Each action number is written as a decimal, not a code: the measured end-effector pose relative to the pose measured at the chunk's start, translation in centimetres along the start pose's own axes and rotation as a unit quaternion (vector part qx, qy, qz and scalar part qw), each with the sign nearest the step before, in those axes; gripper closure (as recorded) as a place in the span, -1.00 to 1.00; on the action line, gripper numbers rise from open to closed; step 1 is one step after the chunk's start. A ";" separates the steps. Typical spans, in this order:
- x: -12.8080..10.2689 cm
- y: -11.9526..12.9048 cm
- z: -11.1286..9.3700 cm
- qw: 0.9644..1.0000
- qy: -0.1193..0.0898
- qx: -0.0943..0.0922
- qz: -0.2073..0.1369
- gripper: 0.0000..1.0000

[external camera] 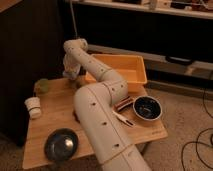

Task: Place towel in metal cup

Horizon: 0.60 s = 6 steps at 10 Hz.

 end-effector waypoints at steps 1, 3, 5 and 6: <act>-0.4 -0.9 0.0 1.000 -0.004 0.006 0.009 1.00; -0.9 -1.4 0.0 1.000 -0.008 0.009 0.013 1.00; -1.3 -1.3 -0.2 1.000 -0.013 0.005 0.012 1.00; -1.4 -1.1 -0.3 1.000 -0.014 0.001 0.010 1.00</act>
